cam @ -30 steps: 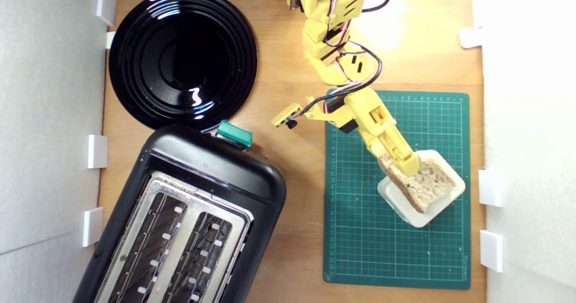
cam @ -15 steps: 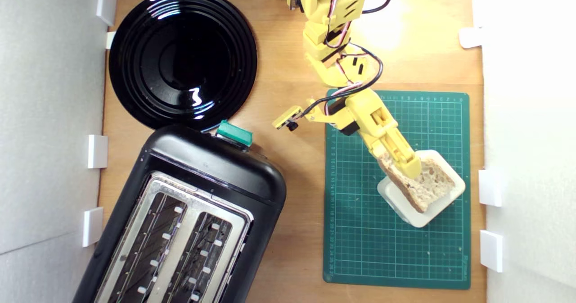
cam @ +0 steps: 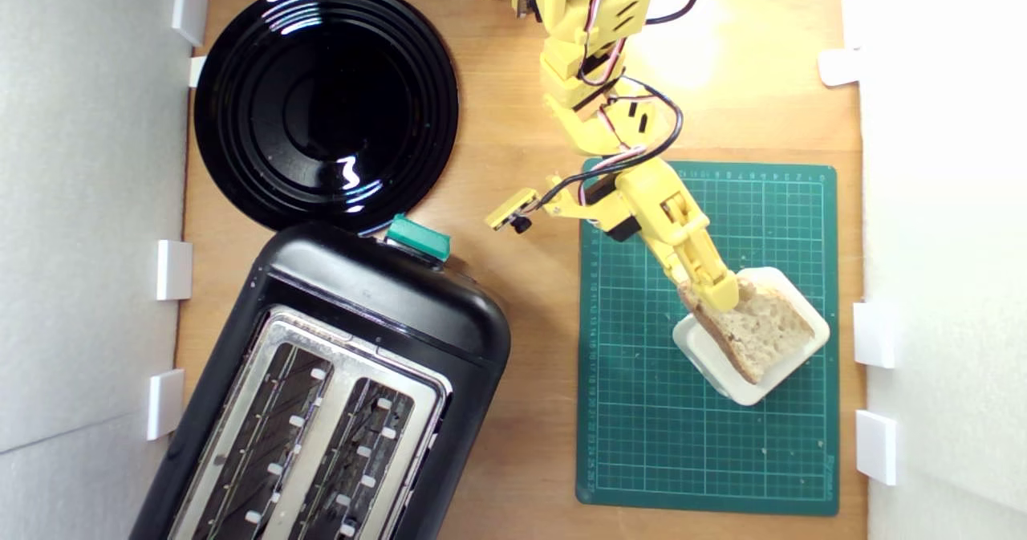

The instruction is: Pick bread and place in toaster

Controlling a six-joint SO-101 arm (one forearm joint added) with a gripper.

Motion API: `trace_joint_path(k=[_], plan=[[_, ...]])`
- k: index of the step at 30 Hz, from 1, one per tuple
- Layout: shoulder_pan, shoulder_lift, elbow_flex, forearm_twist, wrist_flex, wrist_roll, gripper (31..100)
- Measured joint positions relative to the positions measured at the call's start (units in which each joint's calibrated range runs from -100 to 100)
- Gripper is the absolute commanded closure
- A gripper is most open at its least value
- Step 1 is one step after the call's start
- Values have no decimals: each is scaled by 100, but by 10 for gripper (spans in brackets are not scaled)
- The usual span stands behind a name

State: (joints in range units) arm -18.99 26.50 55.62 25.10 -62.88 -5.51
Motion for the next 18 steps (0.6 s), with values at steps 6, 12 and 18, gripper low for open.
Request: trace_joint_path(k=[6,12,18], plan=[[0,-8,-18,0,0,0,689],[0,-92,-18,-293,0,0,687],[0,-739,-9,-320,0,0,688]])
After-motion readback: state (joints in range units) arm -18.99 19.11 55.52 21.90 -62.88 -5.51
